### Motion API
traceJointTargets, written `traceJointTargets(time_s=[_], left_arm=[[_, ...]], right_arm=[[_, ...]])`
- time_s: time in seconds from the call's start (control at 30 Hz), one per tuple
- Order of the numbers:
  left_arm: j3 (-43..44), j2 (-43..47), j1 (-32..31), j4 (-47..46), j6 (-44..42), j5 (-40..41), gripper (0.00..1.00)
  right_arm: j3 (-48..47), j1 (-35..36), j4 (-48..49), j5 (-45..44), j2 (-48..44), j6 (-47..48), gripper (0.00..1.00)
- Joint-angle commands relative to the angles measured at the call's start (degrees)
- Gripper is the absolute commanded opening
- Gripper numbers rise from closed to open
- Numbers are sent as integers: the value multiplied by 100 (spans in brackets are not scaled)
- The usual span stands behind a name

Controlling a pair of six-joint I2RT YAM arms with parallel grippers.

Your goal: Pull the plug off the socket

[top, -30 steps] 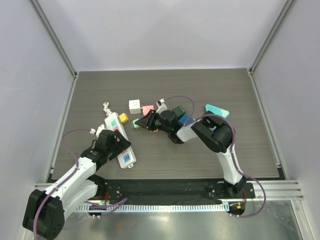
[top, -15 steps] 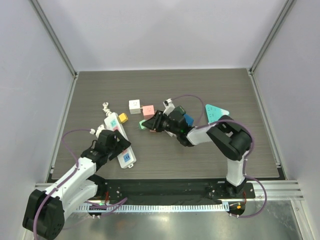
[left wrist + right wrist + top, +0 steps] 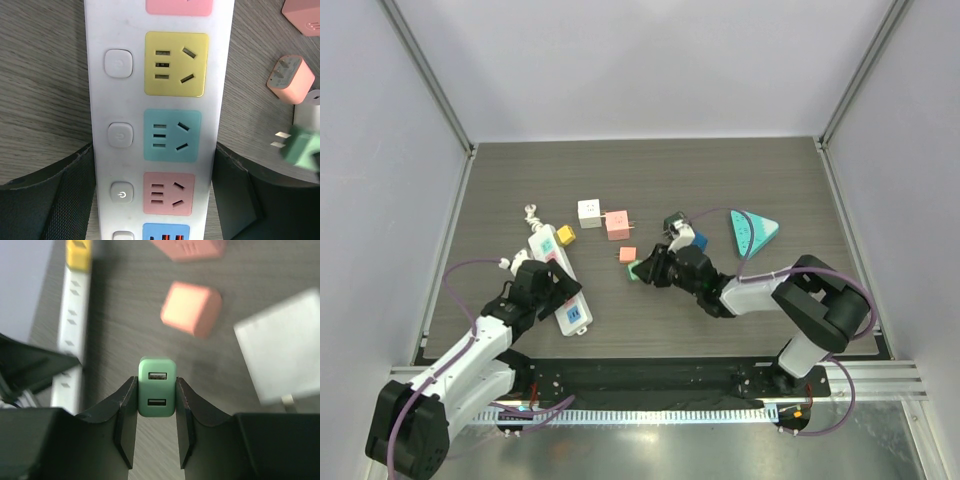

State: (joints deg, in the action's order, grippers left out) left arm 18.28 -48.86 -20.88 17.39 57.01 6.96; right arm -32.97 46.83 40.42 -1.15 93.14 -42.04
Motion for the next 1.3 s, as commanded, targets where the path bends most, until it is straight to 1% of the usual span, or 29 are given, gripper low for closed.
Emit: traceJointTargets(time_s=[0.0,0.07,0.1,0.17,0.2,0.27,0.3,0.37,0.4,0.47,0.5,0.57,0.6,0.63,0.7,0.73,0.8,0.83,0.87,0.93,1.03,1.07,1.1,1.17,1.2,1.27], left_arm=[[-211,-80,32,89,108,-98,0],[-211,-71,32,89,108,-107,0],[-220,-27,32,116,108,-116,0],[-229,26,32,151,117,-116,0],[-220,52,32,177,126,-125,0],[-255,166,32,195,152,-107,0],[-255,192,32,204,161,-99,0],[-273,263,23,239,161,-98,0],[-281,263,32,256,161,-98,0],[-290,298,32,283,161,-116,0],[-325,324,32,283,161,-116,0],[-343,368,32,283,161,-134,0],[-352,377,32,283,161,-125,0],[-369,386,32,291,170,-125,0],[-378,421,32,309,144,-142,0],[-396,439,32,309,143,-142,0],[-404,456,32,318,135,-151,0],[-405,456,32,327,126,-160,0],[-405,456,32,318,126,-160,0],[-405,457,32,309,117,-178,0],[-396,465,32,292,108,-221,0],[-396,465,32,292,108,-222,0],[-396,465,32,292,108,-239,0],[-396,491,32,300,99,-257,0],[-404,518,32,300,99,-265,0],[-413,579,32,327,108,-274,0]], right_arm=[[405,256,325,-623,-411,100,1],[458,283,256,-676,-481,117,1],[432,309,151,-859,-499,126,2],[379,344,-34,-975,-490,143,6],[370,353,-43,-1027,-490,144,11],[327,371,-149,-1098,-490,144,18],[318,371,-166,-1107,-490,152,25],[318,380,-219,-1195,-499,135,35],[318,380,-245,-1221,-516,135,43],[309,388,-307,-1300,-543,135,53],[309,388,-316,-1335,-578,152,62],[300,397,-386,-1484,-604,179,70],[283,397,-421,-1520,-622,196,75],[239,423,-465,-1546,-648,240,76],[125,467,-587,-1704,-675,468,82],[-58,485,-815,-1800,-736,573,83],[-279,520,-1053,-2055,-797,890,90],[-524,520,-1193,-2065,-815,960,91],[-657,520,-1238,-2074,-798,1065,94],[-1061,546,-1221,-1890,-737,1110,94],[-1754,590,-1133,-1617,-403,1198,94],[-1974,591,-1177,-1582,-141,1233,94],[-2446,591,-1308,-1547,-17,1320,94],[-2914,591,-1432,-1503,256,1444,95],[-3352,591,-1484,-1450,527,1558,95],[-3785,582,-1598,-1345,757,1733,96]])
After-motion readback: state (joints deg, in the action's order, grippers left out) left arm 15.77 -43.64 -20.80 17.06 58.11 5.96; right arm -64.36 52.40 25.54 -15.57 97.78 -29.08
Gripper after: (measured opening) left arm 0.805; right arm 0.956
